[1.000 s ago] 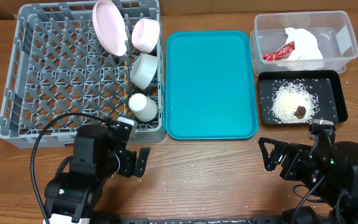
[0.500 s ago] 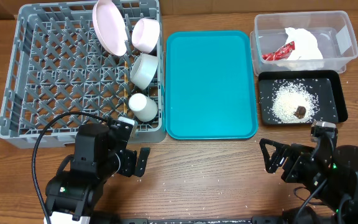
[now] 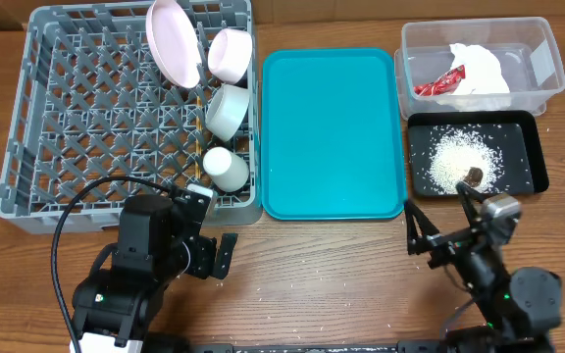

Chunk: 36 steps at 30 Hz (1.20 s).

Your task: Sort waste into correct bins and load items into the dishwasher

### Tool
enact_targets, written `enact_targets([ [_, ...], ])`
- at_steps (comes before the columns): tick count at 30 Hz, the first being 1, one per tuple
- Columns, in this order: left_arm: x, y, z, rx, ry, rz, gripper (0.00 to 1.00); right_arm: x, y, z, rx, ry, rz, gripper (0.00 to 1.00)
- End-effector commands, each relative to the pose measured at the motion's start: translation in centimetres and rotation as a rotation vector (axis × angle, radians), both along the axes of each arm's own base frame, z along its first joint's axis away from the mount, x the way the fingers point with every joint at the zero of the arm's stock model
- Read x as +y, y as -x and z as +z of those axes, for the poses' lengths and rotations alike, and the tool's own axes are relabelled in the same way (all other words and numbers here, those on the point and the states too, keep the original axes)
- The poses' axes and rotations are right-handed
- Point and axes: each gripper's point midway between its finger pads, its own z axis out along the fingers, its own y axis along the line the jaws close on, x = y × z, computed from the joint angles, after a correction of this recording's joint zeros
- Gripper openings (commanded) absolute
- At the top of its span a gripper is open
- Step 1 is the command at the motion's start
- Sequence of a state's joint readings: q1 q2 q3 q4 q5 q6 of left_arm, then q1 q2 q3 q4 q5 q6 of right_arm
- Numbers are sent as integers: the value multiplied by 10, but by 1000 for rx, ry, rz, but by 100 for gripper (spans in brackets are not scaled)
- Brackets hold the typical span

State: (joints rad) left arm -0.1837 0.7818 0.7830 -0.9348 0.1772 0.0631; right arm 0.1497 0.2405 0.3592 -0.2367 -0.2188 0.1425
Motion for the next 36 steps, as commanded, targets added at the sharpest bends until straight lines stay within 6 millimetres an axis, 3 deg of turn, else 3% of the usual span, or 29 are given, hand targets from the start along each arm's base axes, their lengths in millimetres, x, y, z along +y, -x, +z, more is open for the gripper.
enact_targets([
  [1,-4,1,-1,-4,2,-30,100,-13,-12,-25,-99,85,-78,100],
  [5,-4,1,-1,-4,2,-30,100,-18,-12,-44,-162,74,-114,100],
  [11,-4,2,-1,-3,1,-30,100,-17,-7,-78,-82,89,-100,100],
  [36,-3,3,-5,6,0,-30,100,-17,-7,-77,-69,50,-99,100],
])
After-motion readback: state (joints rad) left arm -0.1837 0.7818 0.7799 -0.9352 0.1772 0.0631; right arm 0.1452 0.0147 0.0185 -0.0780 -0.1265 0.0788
